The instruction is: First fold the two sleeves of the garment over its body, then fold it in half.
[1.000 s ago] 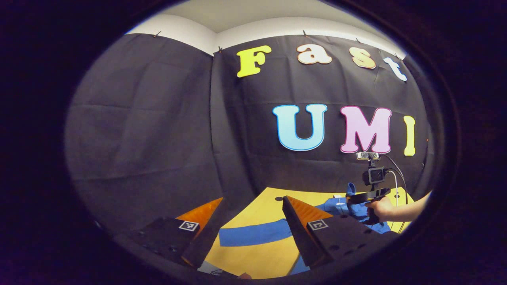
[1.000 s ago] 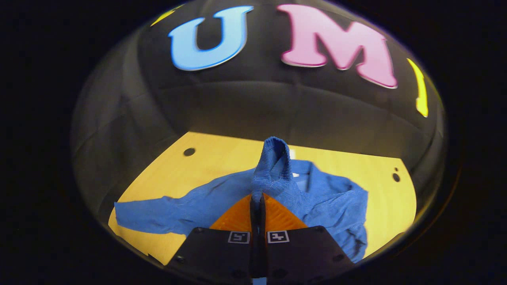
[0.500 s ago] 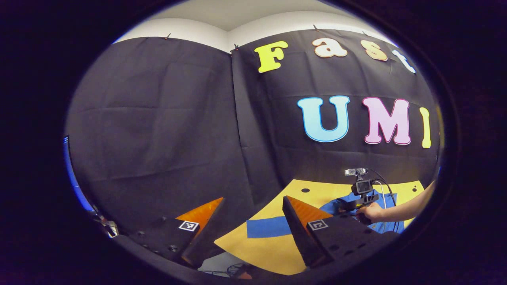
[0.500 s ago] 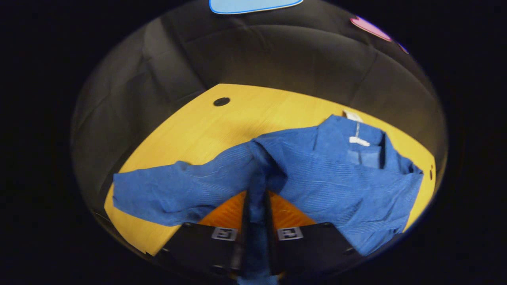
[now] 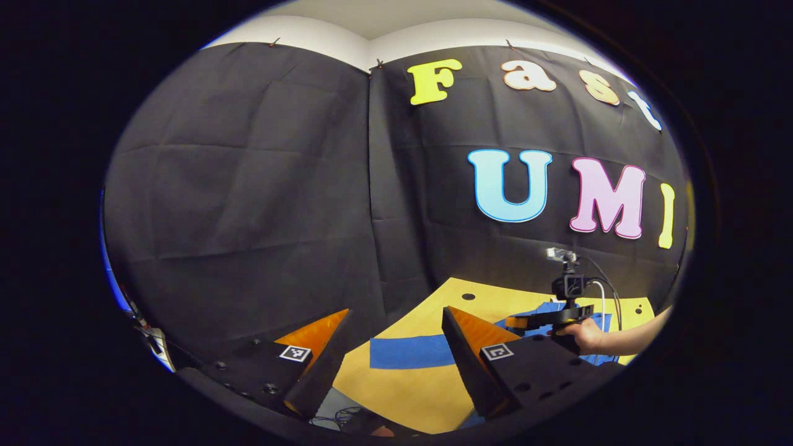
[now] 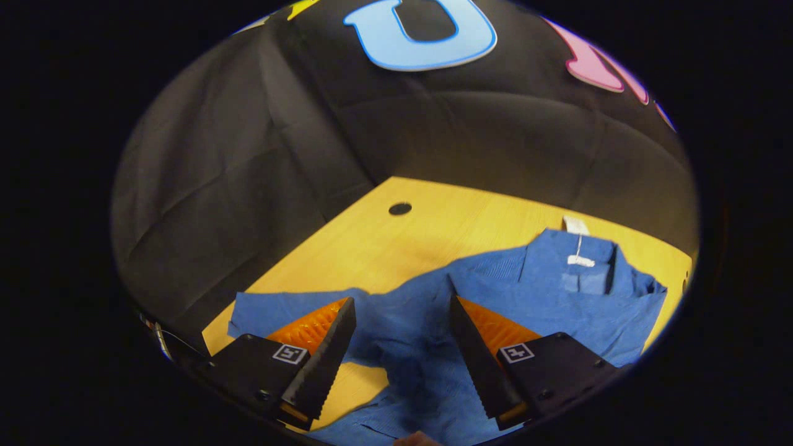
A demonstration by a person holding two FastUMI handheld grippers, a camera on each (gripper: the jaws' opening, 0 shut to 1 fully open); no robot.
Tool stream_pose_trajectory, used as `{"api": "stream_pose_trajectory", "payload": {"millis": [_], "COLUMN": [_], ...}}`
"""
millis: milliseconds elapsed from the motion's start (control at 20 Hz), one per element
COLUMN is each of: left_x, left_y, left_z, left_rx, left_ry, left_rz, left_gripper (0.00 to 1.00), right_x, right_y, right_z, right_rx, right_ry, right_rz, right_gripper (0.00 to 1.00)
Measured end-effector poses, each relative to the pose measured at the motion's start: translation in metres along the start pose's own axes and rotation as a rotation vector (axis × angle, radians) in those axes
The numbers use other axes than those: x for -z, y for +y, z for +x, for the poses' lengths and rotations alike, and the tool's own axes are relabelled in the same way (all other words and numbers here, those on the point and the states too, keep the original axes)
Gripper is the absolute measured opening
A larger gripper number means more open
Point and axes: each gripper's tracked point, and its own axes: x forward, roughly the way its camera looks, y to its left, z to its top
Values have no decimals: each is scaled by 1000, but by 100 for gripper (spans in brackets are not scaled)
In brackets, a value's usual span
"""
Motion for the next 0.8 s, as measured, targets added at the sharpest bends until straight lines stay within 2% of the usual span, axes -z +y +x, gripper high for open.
{"api": "stream_pose_trajectory", "payload": {"millis": [200,300,450,600,800], "left_x": [11,21,54,86,117], "left_y": [9,22,28,26,19], "left_z": [15,29,50,75,118], "left_rx": [-10,-62,-78,-49,0], "left_ry": [11,24,84,145,211], "left_rz": [-26,-17,-7,0,-7], "left_gripper": [82,82,82,82,82], "right_x": [-60,-72,-94,-106,-103], "right_y": [-4,-3,-8,-10,-32], "right_z": [-57,-91,-146,-198,-243], "right_rx": [16,11,22,21,57], "right_ry": [-181,-219,-299,-378,-394], "right_rz": [-36,-33,-85,-119,-140], "right_gripper": [96,96,96,96,95]}}
